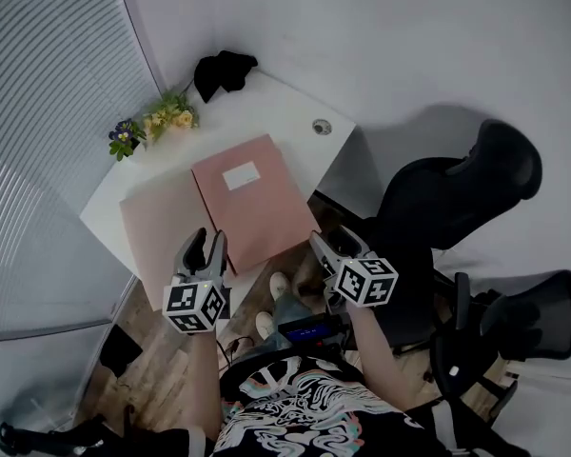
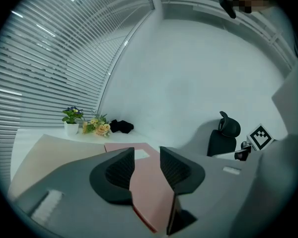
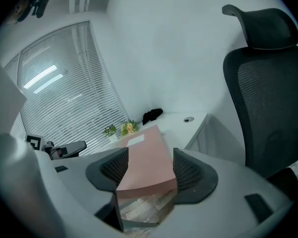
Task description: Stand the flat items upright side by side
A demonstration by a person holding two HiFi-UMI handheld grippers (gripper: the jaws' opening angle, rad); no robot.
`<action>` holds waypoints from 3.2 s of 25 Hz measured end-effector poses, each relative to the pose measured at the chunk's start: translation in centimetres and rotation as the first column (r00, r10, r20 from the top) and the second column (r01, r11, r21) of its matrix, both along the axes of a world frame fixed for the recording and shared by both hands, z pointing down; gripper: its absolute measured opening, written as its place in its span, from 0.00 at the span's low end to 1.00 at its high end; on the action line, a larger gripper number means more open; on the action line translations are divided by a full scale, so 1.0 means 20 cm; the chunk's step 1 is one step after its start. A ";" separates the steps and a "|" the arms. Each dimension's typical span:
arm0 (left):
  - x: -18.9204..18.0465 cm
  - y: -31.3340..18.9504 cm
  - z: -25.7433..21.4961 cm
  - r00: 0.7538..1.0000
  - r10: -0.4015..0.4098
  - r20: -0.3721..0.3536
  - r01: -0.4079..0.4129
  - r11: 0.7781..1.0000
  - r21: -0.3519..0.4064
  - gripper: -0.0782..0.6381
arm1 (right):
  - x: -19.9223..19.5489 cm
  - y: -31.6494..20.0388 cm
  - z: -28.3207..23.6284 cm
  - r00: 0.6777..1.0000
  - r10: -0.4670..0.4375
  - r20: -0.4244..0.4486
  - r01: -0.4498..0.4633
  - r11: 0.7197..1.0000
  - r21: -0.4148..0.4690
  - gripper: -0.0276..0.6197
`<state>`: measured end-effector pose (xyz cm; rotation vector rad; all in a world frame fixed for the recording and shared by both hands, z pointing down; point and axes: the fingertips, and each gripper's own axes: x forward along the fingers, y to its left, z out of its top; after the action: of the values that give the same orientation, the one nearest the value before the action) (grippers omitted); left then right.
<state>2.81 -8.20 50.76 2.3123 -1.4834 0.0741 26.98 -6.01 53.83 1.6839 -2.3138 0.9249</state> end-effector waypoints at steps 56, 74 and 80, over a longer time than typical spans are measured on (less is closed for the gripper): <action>0.07 -0.13 0.37 0.992 0.052 0.112 -0.034 0.987 -0.158 0.30 | 0.00 -0.19 0.65 0.822 0.107 0.559 0.073 0.954 -0.291 0.63; 0.08 -0.15 0.36 0.993 0.068 0.092 -0.053 0.987 -0.154 0.30 | -0.02 -0.19 0.70 0.697 0.109 0.708 0.119 0.957 -0.264 0.73; 0.09 -0.16 0.36 0.994 0.070 0.085 -0.057 0.987 -0.150 0.30 | -0.03 -0.19 0.70 0.666 0.105 0.739 0.132 0.958 -0.256 0.71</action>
<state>4.55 -11.38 57.96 2.2634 -1.3963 0.2995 26.34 -9.83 67.79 1.2807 -2.3982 2.1770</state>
